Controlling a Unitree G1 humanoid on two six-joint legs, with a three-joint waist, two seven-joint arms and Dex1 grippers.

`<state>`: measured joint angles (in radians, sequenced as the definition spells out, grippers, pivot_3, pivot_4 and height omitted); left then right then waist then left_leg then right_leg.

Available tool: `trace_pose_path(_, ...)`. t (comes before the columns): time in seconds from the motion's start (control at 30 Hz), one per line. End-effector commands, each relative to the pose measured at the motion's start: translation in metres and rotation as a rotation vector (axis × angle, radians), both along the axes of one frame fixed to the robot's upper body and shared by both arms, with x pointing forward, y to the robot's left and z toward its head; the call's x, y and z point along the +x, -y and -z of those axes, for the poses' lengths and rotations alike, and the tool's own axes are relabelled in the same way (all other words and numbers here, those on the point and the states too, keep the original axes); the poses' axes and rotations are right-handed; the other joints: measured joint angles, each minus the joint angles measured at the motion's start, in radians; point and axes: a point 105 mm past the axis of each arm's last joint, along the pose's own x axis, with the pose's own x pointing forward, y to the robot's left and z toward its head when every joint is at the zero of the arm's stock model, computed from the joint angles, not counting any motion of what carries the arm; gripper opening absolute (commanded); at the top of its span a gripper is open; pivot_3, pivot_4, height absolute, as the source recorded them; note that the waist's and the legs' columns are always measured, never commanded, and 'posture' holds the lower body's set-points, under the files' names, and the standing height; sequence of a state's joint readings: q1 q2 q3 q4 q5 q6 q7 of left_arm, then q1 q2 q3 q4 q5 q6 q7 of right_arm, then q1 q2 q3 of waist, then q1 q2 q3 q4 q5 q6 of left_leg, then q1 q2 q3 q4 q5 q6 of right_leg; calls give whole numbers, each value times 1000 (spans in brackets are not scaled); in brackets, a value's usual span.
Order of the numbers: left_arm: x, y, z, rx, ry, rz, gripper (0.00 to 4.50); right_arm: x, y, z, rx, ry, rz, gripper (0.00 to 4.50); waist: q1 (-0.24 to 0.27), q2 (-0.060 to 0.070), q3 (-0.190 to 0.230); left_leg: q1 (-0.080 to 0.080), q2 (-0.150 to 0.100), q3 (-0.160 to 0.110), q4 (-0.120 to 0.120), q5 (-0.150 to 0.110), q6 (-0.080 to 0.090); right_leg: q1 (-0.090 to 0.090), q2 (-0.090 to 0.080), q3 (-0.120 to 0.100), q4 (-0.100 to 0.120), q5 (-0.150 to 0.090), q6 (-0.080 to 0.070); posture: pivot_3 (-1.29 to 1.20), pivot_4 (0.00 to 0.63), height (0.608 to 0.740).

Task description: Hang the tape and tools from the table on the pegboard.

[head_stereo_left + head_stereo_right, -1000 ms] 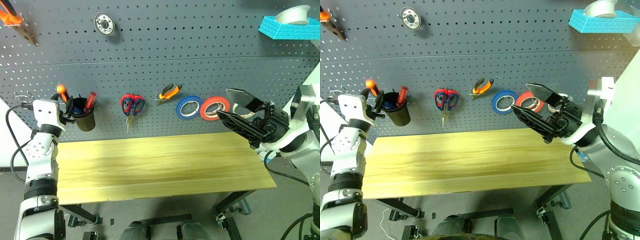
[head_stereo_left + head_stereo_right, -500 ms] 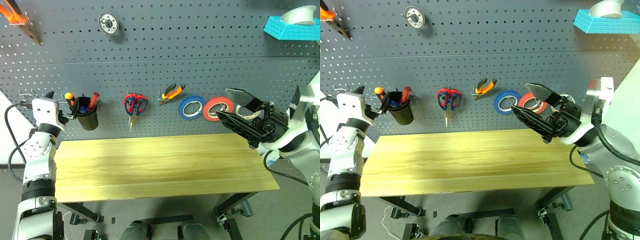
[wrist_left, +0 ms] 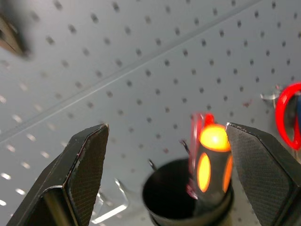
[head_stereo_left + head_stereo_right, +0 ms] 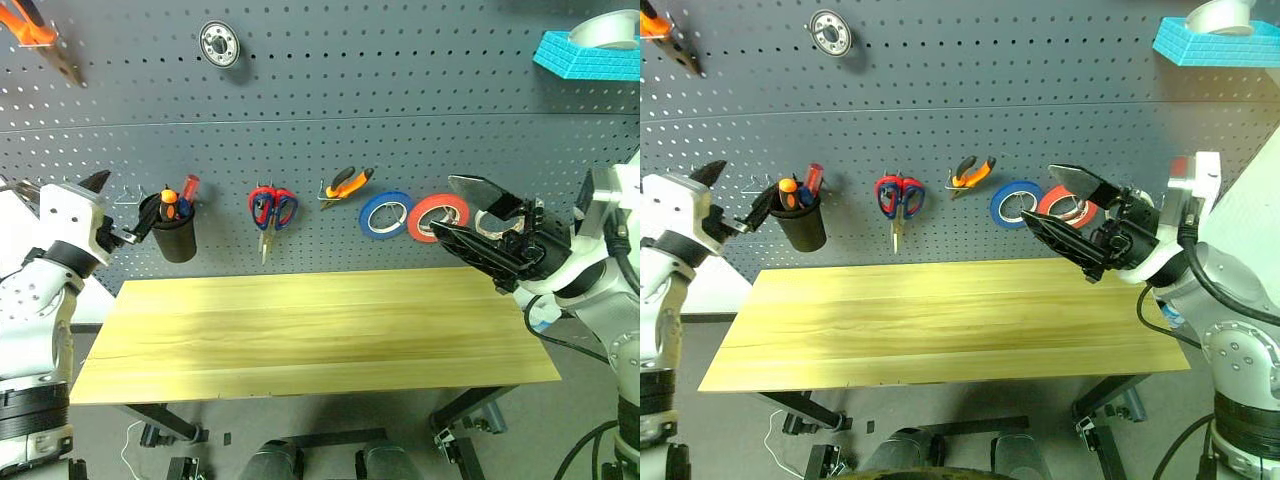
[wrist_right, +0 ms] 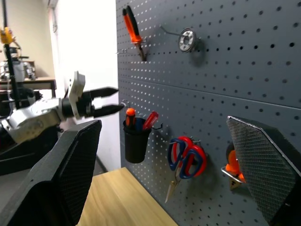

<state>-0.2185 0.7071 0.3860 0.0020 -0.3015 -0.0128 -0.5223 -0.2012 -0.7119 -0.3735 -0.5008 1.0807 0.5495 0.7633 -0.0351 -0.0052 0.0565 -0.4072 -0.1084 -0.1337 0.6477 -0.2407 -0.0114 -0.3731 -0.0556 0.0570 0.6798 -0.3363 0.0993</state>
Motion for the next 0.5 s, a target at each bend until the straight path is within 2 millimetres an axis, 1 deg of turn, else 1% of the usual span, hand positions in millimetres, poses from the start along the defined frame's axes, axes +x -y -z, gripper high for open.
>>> trace_pose_path(0.03,-12,5,-33,28,88,27,4158,-1,2,-6,1,50,-4,4500,3,0,0,0,0,0,0,0,0,0,0,0,0,0,0,-44,2,717)
trace_pose_path(0.13,-18,12,-40,51,97,46,4158,-2,5,-5,-7,53,7,4500,13,0,0,0,0,0,0,0,0,0,0,0,0,0,0,-43,0,717)
trace_pose_path(0.23,-27,11,-43,73,89,41,4158,-7,13,-3,-37,57,49,4500,23,0,0,0,0,0,0,0,0,0,0,0,0,0,0,-46,0,717)
trace_pose_path(0.3,-33,10,-44,57,80,30,4158,-10,21,-2,-48,53,90,4500,27,0,0,0,0,0,-1,0,0,0,0,0,-1,0,0,-46,0,717)
trace_pose_path(0.4,-40,9,-31,37,28,21,4158,-17,33,9,-56,16,155,4500,30,0,-1,0,0,0,-1,0,0,0,0,0,-2,0,0,-42,0,717)
trace_pose_path(0.5,-39,14,-12,-5,-25,43,4158,-21,41,27,-40,-35,210,4500,31,0,-1,1,0,0,-1,0,0,1,0,-1,-3,0,0,-42,0,717)
